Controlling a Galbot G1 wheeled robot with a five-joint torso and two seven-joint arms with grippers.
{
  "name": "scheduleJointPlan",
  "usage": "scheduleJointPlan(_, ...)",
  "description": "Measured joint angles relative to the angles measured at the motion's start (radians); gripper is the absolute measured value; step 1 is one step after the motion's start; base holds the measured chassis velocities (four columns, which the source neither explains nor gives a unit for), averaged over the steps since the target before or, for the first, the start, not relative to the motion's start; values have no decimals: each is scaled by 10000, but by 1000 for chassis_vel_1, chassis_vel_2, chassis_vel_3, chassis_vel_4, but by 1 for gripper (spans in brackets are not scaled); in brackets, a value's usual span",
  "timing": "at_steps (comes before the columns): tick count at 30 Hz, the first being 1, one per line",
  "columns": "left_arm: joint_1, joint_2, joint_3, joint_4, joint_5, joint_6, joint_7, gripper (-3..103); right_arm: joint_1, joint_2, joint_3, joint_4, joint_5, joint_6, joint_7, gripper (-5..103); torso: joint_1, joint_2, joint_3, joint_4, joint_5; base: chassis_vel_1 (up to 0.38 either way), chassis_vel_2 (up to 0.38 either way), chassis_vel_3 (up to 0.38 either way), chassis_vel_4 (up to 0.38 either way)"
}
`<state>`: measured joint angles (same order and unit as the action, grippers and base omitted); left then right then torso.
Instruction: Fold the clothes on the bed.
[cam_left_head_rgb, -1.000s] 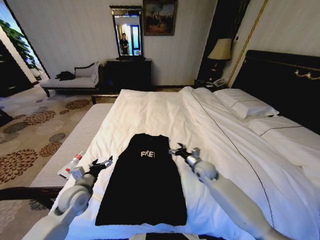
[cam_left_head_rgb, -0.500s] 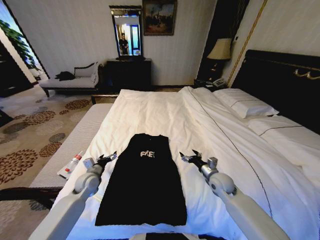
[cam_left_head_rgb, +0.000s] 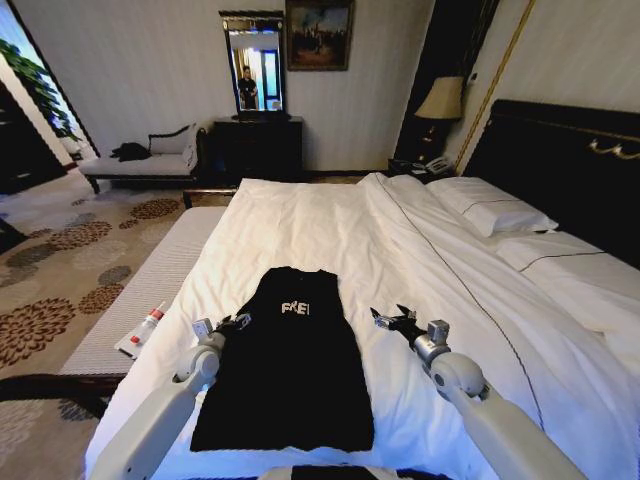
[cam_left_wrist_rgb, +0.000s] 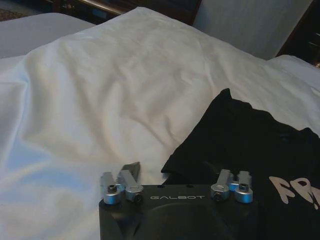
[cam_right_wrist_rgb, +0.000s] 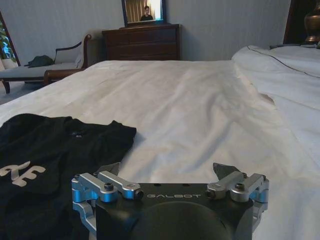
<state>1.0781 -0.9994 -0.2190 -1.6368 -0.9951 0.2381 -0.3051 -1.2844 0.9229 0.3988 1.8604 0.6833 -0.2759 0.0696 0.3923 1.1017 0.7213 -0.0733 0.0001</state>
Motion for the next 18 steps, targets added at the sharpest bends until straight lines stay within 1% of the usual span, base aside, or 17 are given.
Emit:
scheduleJointPlan(1, -2, -13, -2, 0, 35, -28, 25, 69, -30, -4, -5, -2, -20, -9, -8, 100, 0, 0, 0, 0, 0, 0, 0, 0, 0)
scheduleJointPlan(2, 7, -15, -13, -4, 65, -49, 60, 64, -97, -12, -7, -1, -69, -12, -31, 100, 0, -1, 0, -1, -1, 0, 0, 0, 0)
scheduleJointPlan(3, 7, -15, -13, -4, 65, -49, 60, 64, -97, -12, -7, -1, -69, -12, -31, 100, 0, -1, 0, -1, -1, 0, 0, 0, 0)
scheduleJointPlan(7, 101, 3, -102, -89, 100, -81, 111, 42, -229, 7, -14, 1, -259, -10, -113, 100, 0, 0, 0, -3, 0, 0, 0, 0, 0)
scheduleJointPlan(8, 101, 3, -102, -89, 100, -81, 111, 42, -229, 7, -14, 1, -259, -10, -113, 100, 0, 0, 0, -3, 0, 0, 0, 0, 0)
scheduleJointPlan(9, 122, 13, -126, -91, 101, -81, 114, 36, -230, 16, -24, 1, -270, -10, -117, 100, -1, 0, 0, -1, -1, 0, 0, 0, 0)
scheduleJointPlan(10, 139, 19, -147, -97, 103, -82, 115, 36, -220, 19, -35, 1, -272, -10, -118, 100, 0, 0, 0, -1, -1, 0, 0, 0, 0)
scheduleJointPlan(11, 150, 22, -162, -110, 104, -83, 115, 30, -203, 20, -43, 1, -270, -11, -118, 100, 0, 0, 0, -1, -2, 0, 0, 0, 0)
scheduleJointPlan(12, 150, 22, -162, -110, 104, -83, 115, 30, -203, 20, -43, 1, -270, -11, -118, 100, 0, 0, 0, -1, -2, 0, 0, 0, 0)
scheduleJointPlan(15, 195, 39, -202, -167, 104, -86, 123, 14, -176, 18, -61, 1, -267, -33, -118, 100, 0, 0, 0, -1, -1, 0, 0, 0, 0)
scheduleJointPlan(16, 195, 39, -202, -167, 104, -86, 123, 14, -176, 18, -61, 1, -267, -33, -118, 100, 0, 0, 0, -1, -1, 0, 0, 0, 0)
scheduleJointPlan(18, 221, 49, -231, -171, 104, -87, 132, 3, -192, 15, -61, 3, -267, -49, -123, 100, 0, 0, 0, -2, -1, 0, 0, 0, 0)
